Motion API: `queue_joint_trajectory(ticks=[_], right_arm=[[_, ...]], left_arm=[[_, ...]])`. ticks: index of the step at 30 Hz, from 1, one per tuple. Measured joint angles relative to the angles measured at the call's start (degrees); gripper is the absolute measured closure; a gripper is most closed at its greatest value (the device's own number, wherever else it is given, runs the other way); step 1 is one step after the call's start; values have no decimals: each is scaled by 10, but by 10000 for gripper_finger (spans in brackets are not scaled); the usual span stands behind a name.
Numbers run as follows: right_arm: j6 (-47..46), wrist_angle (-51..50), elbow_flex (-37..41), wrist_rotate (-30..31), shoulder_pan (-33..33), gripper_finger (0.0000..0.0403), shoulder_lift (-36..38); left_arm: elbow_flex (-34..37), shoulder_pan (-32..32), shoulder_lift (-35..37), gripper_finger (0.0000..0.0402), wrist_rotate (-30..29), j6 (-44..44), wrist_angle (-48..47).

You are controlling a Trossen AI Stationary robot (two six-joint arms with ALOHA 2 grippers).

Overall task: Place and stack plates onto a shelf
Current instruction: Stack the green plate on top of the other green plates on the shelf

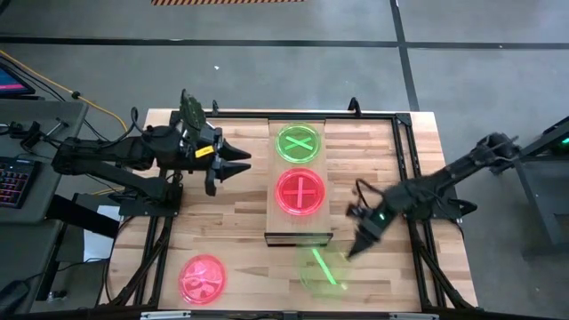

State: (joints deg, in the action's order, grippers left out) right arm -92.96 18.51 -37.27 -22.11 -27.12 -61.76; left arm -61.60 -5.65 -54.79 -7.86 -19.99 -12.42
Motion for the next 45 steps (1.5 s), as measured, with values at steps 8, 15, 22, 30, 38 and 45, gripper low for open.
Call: queue_joint_trajectory(ticks=[8, 15, 22, 30, 38, 45], right_arm=[[124, -92, -64, -90, 243, 403, 0], [199, -267, -84, -50, 445, 403, -3], [208, -289, -85, 27, 540, 403, -4], [210, -306, -85, 86, 537, 403, -34], [208, -298, -85, 118, 524, 403, -50], [208, -275, -85, 131, 524, 402, -50]], left_arm=[[0, 0, 12, 253, 9, 1, 42], [0, 0, 23, 252, 13, 2, 95], [0, 0, 27, 252, 14, 13, 131], [0, 0, 26, 252, 13, 17, 133], [0, 0, 26, 253, 13, 21, 133], [0, 0, 26, 252, 13, 28, 133]])
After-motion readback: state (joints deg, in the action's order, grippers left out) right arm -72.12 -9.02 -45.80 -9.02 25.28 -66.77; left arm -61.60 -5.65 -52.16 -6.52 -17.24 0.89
